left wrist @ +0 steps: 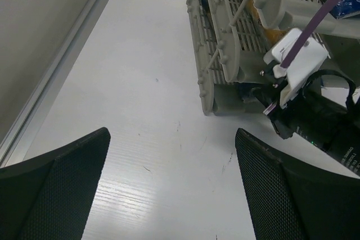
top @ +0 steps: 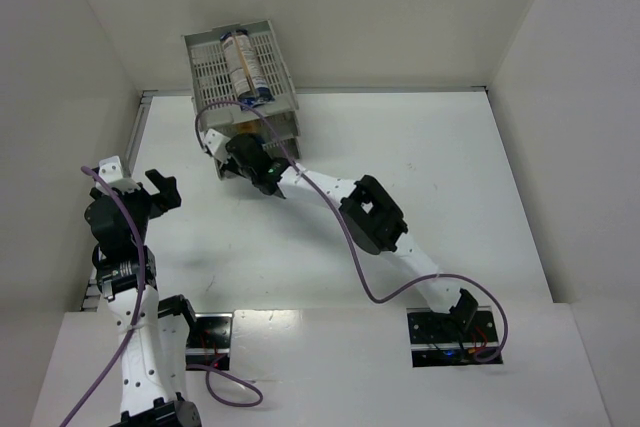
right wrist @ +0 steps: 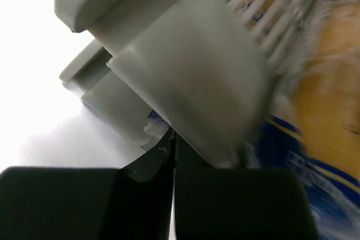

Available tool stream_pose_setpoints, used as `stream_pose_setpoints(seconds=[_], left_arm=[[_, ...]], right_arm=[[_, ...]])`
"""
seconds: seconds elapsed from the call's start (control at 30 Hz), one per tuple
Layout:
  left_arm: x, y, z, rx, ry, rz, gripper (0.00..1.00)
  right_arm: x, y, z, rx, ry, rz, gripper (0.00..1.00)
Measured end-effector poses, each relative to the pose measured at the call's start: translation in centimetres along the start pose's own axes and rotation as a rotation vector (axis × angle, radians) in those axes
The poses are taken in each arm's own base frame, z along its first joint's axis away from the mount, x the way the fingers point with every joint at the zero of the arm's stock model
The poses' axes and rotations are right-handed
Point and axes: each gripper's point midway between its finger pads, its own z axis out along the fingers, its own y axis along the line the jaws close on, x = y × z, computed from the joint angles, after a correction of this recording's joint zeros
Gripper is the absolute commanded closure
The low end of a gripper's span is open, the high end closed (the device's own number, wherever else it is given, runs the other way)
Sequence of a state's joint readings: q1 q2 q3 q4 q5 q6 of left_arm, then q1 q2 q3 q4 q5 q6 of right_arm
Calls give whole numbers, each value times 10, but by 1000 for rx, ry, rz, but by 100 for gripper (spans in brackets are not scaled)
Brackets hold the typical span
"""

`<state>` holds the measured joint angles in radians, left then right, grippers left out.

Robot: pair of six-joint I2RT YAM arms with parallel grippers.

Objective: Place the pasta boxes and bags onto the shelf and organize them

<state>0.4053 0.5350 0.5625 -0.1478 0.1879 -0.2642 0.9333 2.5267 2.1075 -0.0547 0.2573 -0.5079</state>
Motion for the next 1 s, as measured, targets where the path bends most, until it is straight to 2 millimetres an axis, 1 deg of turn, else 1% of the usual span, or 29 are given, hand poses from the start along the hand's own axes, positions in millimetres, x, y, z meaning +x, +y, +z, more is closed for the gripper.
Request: stream_pose_setpoints(seconds=[0.07, 0.1, 0.17, 0.2, 0.27, 0.3, 0.33, 0.4, 0.43, 0.47, 0.5, 0.53, 0.57, 0.6, 0.63, 0.67, 0.7, 0.77, 0.83, 0.87, 0.9, 0.93, 1.0], left_arm=[[0, 0, 0, 0, 0, 0, 1], [0, 0, 0, 0, 0, 0, 1], [0, 0, 0, 2, 0, 0, 1], [0, 0, 0, 2, 0, 0, 1], [0, -1, 0, 4, 0, 0, 1], [0, -1, 0, 5, -1, 0, 1], [-1, -1, 0, 6, -2, 1, 1], [-2, -2, -1, 10, -9, 2, 1], [-3, -3, -2, 11, -12, 3, 1], [-4, -3, -2, 13, -16, 4, 1], [-5, -4, -3, 15, -21, 6, 1], [-6, -5, -4, 19, -27, 8, 1], [-7, -6, -5, 23, -32, 9, 1], [-9, -7, -6, 28, -39, 11, 1], [-10, -9, -7, 35, -46, 13, 1], [-12, -11, -9, 40, -53, 15, 1], [-12, -12, -9, 46, -58, 16, 1], [-13, -15, -10, 57, -64, 19, 1], [-13, -17, -12, 67, -69, 21, 1], [-13, -18, -12, 71, -71, 23, 1], [-12, -20, -12, 77, -72, 24, 1], [-13, -21, -13, 82, -73, 25, 1], [-14, -24, -15, 94, -81, 28, 1]], right_arm=[[-10, -1, -3, -8, -21, 28, 100], [-13, 1, -6, -22, -28, 46, 96], [-15, 3, -17, -54, -28, 71, 93], [-17, 4, -25, -71, -27, 80, 87], [-25, 4, -42, -109, -21, 103, 80], [-32, 2, -51, -129, -25, 116, 75], [-41, 0, -62, -151, -33, 129, 61], [-54, -4, -85, -196, -41, 142, 46], [-58, -5, -100, -220, -44, 134, 27], [-57, -6, -115, -245, -38, 124, 18], [-51, -5, -133, -274, -20, 106, 10], [-42, -2, -150, -307, 5, 81, 4], [-28, 1, -169, -342, 40, 55, 0], [-11, 3, -185, -380, 88, 39, 0], [9, 10, -202, -433, 147, 22, 0], [28, 13, -216, -472, 202, 17, 0], [51, 14, -229, -513, 271, 21, 0], [101, 5, -249, -554, 419, 58, 0], [158, -17, -267, -551, 577, 137, 0], [183, -30, -277, -541, 647, 184, 0], [209, -47, -288, -520, 718, 247, 0], [227, -61, -298, -499, 766, 304, 0], [263, -97, -320, -434, 837, 453, 0]])
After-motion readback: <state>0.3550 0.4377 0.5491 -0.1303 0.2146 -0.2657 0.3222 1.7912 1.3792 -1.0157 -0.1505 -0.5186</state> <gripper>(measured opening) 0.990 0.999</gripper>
